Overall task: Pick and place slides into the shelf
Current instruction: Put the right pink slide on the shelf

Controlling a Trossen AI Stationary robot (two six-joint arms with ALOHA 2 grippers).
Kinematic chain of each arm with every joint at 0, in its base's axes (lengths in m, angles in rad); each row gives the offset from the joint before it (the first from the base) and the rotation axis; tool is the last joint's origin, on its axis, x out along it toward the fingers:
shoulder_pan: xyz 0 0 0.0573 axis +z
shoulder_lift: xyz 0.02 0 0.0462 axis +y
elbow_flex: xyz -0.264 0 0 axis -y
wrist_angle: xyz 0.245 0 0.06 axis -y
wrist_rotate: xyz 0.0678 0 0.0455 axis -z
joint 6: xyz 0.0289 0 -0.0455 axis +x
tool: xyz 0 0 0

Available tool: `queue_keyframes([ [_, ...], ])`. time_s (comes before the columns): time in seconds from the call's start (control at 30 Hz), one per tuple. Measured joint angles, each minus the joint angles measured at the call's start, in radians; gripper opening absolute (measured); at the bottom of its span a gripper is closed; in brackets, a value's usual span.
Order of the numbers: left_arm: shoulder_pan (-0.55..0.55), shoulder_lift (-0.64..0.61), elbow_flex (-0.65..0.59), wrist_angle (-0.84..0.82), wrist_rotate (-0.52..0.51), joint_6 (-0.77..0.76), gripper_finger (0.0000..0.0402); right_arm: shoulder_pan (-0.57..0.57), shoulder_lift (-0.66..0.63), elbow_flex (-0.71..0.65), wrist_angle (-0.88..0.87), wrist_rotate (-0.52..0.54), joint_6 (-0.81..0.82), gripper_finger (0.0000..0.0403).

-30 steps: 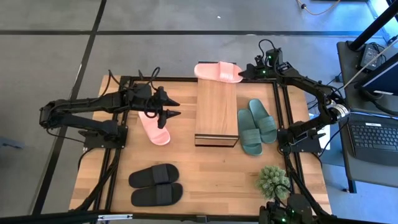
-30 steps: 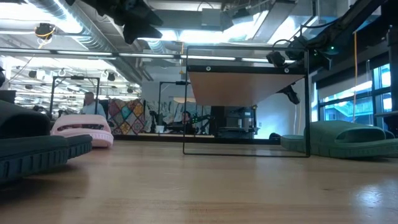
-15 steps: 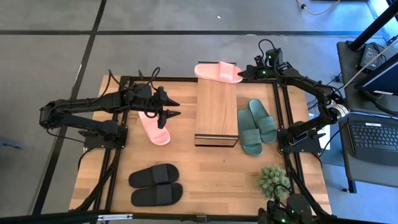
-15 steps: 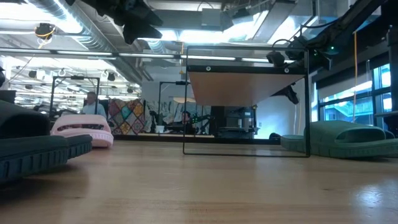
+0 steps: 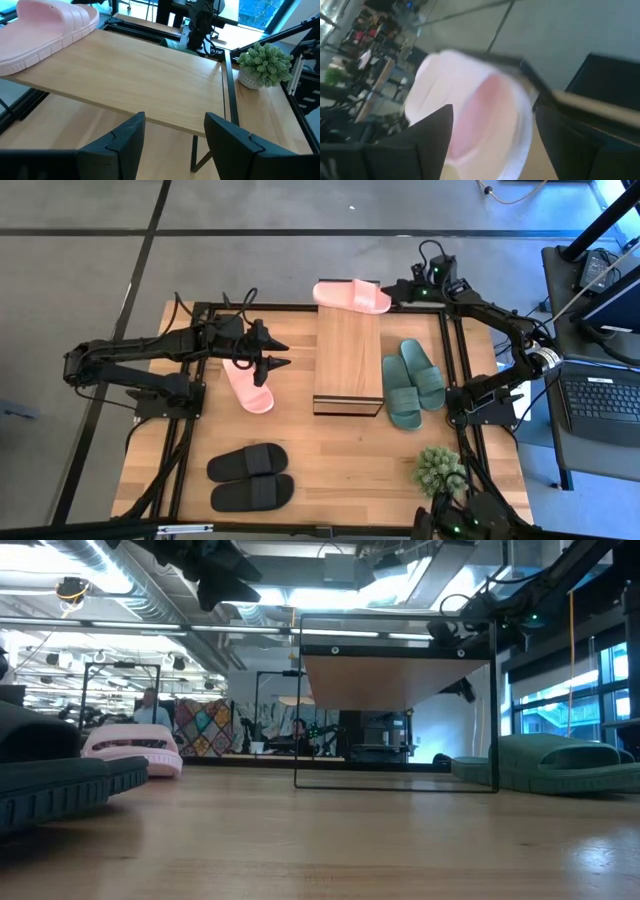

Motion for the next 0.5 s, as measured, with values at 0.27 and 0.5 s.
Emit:
queue_keyframes([
  [0.27, 0.0, 0.0, 0.0, -0.005, -0.001, -0.019, 0.0197, 0.022, -0.052, 0.0, 0.118, 0.017, -0.236, 0.0282],
  [0.5, 0.0, 0.0, 0.0, -0.005, -0.001, -0.022, 0.0197, 0.156, -0.138, 0.0, 0.074, -0.214, -0.485, 0.0283],
])
